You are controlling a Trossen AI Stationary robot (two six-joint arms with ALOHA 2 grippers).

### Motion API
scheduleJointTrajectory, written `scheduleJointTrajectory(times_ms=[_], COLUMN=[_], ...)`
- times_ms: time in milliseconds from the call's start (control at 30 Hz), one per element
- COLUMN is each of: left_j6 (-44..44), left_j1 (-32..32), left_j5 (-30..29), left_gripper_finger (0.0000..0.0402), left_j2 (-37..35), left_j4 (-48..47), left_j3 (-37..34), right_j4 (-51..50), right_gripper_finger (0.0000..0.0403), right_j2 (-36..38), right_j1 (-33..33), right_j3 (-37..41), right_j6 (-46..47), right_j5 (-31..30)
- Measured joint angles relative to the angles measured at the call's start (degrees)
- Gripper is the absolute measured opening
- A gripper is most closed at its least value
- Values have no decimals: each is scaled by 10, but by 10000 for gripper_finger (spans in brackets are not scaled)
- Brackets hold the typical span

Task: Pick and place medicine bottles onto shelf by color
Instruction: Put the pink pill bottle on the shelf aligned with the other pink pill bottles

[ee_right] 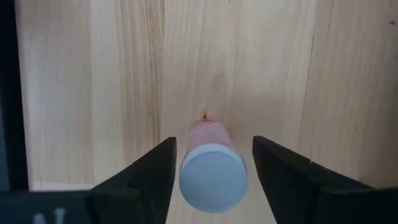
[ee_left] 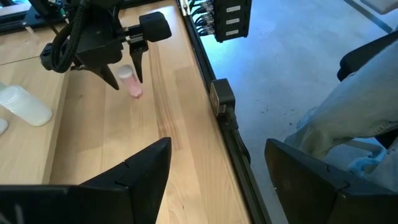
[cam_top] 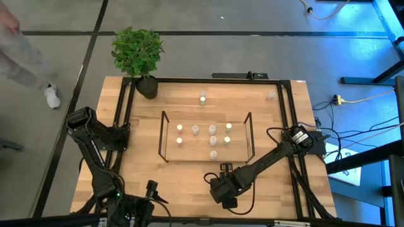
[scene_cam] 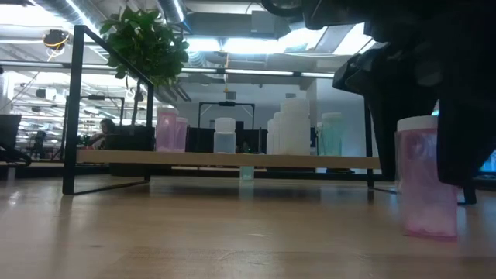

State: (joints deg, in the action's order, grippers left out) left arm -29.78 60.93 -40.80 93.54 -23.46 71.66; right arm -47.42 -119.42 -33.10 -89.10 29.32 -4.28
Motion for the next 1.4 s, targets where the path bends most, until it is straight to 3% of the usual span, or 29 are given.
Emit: scheduleJointTrajectory(times_ms=[300, 533, 767, 1033, 1233, 1400], left_j6=[0, 0, 0, 2, 48, 144], left_j1=[0, 0, 0, -39, -112, -156], left_j5=[0, 0, 0, 8, 98, 141], left_gripper_finger=[253, 253, 253, 253, 253, 253], left_j2=[0, 0, 0, 0, 2, 17], left_j4=[0, 0, 0, 38, 92, 168], left_j3=[0, 0, 0, 0, 0, 0], right_j4=[-1, -12, -23, -24, -24, -25], right_gripper_finger=[226, 226, 226, 226, 226, 226], right_j2=[0, 18, 60, 135, 176, 197], right_j1=[0, -2, -8, -47, -91, -124], right_j3=[0, 0, -1, -1, -1, -1], right_j6=[1, 3, 4, 5, 5, 4], right_j5=[42, 38, -14, -124, -183, -213])
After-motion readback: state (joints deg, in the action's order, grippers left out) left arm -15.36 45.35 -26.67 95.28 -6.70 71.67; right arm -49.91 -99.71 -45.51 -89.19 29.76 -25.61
